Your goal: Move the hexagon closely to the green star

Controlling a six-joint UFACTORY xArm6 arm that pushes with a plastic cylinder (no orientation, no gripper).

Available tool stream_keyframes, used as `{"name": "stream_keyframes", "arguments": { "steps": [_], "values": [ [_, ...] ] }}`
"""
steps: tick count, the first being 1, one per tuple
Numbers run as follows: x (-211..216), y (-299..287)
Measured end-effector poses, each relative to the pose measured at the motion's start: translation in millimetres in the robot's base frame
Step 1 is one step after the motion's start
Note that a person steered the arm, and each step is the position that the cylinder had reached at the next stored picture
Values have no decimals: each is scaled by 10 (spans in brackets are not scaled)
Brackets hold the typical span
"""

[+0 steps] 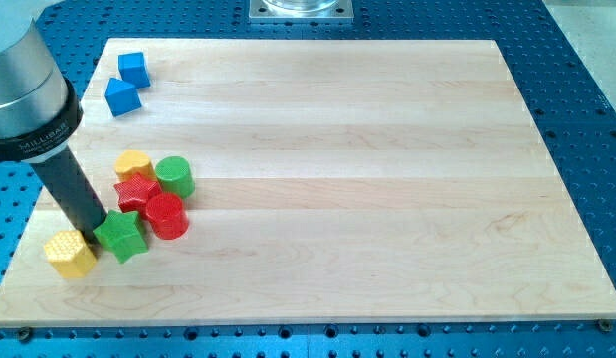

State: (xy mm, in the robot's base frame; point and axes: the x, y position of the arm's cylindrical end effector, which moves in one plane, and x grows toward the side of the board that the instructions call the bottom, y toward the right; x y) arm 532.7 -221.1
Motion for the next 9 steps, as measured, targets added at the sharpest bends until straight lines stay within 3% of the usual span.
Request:
{"name": "stream_keyframes", "arguments": {
  "steps": [2,3,4,5,9],
  "values": [
    [-400,-600],
    [-393,-836],
    [29,-833],
    [784,-806],
    [574,-418]
  ]
}}
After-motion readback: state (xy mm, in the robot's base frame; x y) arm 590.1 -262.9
